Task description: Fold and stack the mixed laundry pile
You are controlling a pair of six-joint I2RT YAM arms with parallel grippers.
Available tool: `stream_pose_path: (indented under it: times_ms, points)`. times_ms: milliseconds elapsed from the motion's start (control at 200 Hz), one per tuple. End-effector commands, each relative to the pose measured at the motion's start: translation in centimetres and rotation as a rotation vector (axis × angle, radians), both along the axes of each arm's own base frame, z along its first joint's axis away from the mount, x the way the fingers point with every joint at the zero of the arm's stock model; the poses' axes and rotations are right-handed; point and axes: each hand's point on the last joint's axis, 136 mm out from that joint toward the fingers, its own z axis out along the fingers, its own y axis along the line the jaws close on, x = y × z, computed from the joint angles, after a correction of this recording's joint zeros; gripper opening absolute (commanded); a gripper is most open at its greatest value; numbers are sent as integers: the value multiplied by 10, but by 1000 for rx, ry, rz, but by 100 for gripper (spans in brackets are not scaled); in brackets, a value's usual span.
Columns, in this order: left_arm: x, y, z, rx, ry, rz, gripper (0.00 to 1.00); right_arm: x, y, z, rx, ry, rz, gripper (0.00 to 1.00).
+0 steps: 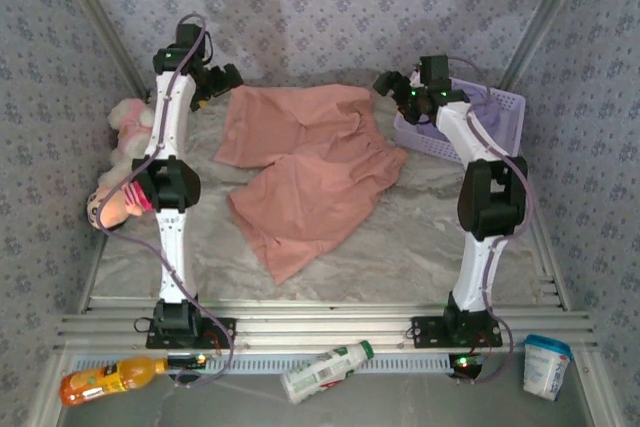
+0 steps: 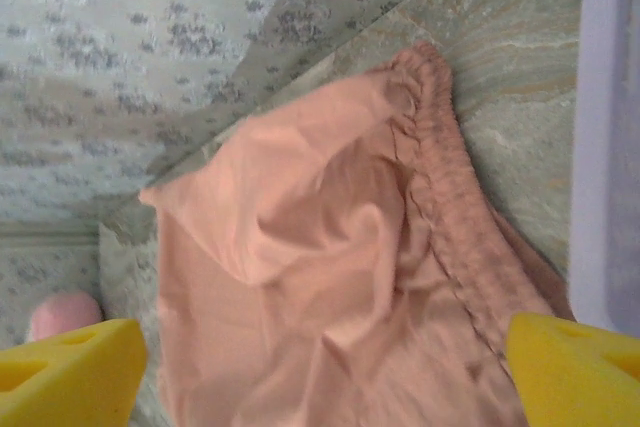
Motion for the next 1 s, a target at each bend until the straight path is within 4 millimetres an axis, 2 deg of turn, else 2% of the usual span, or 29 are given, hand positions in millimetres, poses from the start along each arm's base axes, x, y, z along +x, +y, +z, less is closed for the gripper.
stream_pose_path:
  times_ms: [0,150,210,280,320,385,410,420,430,470,585,675,854,894,929,994]
  points:
    - [-43,-34,43,4,-30,-119,97,-46,-5,10,-134,3,59,86]
    - [-90,-84,21,-80,-12,-182,85,-102,-10,-17,-246,87,102,49]
    - [-113,-98,0,-143,25,-168,76,-122,-12,-32,-280,135,110,45]
    - [-138,-114,-22,-216,59,-153,63,-141,-12,-50,-312,181,122,36]
    - [-155,-120,-41,-233,96,-146,56,-150,-15,-62,-330,213,118,30]
    - [-175,-129,-67,-240,137,-142,53,-165,-17,-84,-328,286,110,27]
    - [-183,-130,-77,-240,160,-136,52,-165,-18,-88,-319,295,105,27]
    - [-186,-131,-81,-240,171,-133,52,-172,-20,-100,-321,326,106,27]
    - [-188,-131,-85,-240,179,-130,51,-174,-21,-104,-320,334,104,27]
    - [-198,-129,-101,-233,211,-112,48,-175,-24,-115,-316,350,92,30]
    - [-213,-110,-136,-174,258,-37,47,-167,-24,-137,-305,364,93,35]
    - [-217,-94,-151,-128,277,2,47,-156,-20,-150,-297,375,95,46]
    - [-216,-72,-170,-83,309,20,48,-131,-13,-166,-259,357,52,47]
    - [-215,-68,-174,-66,316,18,48,-126,-12,-170,-257,351,53,42]
    - [-215,-64,-178,-50,331,18,48,-123,-10,-172,-239,361,37,33]
    - [-213,-57,-185,-33,355,19,48,-122,-11,-172,-249,360,28,3]
